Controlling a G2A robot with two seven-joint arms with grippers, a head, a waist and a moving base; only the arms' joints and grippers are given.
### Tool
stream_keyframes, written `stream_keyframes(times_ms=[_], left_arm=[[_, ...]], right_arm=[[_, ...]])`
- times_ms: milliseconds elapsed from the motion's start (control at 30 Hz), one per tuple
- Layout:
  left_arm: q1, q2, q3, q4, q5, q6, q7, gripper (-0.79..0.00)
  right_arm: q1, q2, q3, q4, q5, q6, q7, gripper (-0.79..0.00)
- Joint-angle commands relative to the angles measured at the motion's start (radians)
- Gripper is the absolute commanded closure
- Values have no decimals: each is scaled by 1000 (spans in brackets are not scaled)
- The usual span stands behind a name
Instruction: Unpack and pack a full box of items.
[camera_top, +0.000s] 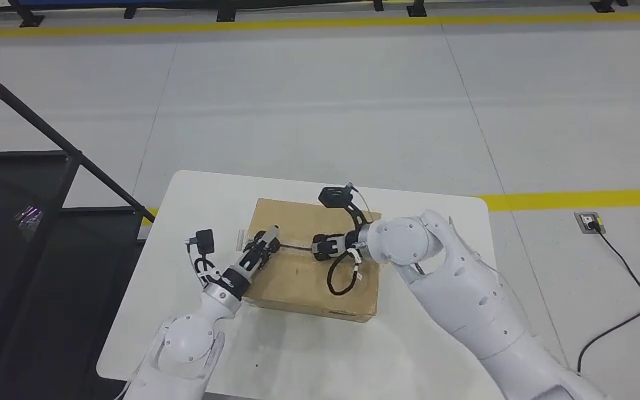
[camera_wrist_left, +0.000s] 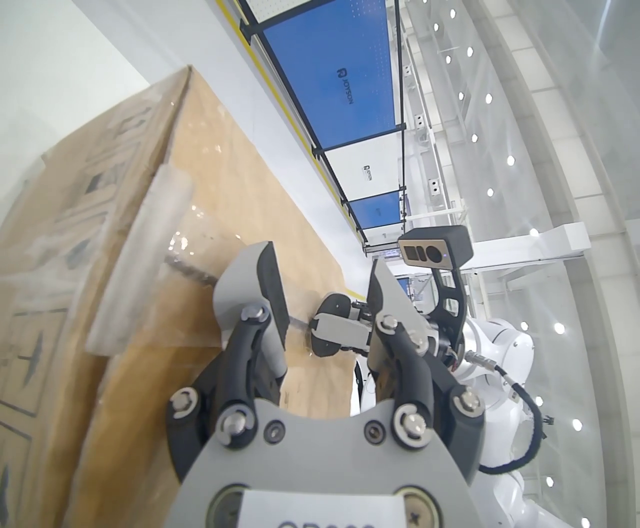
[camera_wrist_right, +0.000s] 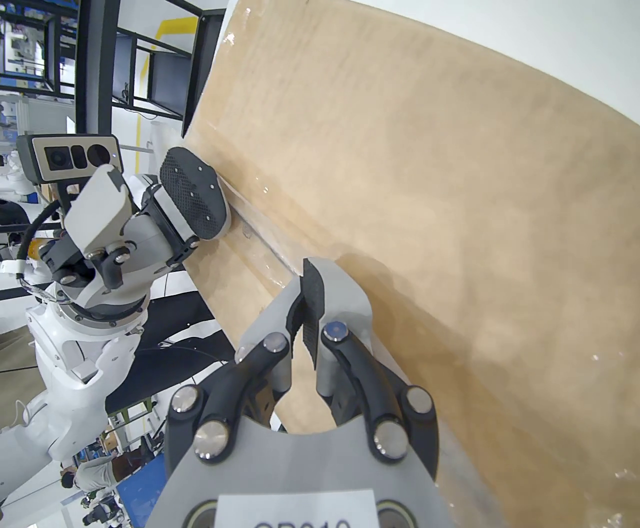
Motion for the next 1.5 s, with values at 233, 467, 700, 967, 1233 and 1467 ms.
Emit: stream_keyframes(times_ms=[233,467,700,967,1233,1467], left_arm=[[6,1,-12,-1,-1,-1,0,-400],[16,3,-25,-2,7,0,1,-400],[32,7,-69,-7,0,3,24,-419],[47,11,-114,2,-12,7,36,-437],[31,10,-112,53,-27,9,35,-431],[16,6,-97,92,-60,10,20,-422]], right_arm=[[-121,52,138,-102,-28,35,42,0],[-206,86,245,-147,-15,28,63,0],[-237,102,295,-132,18,-14,74,0],[-231,106,295,-116,35,-33,71,0],[-233,110,286,-135,31,-53,45,0],[-264,117,292,-202,13,-67,-14,0]])
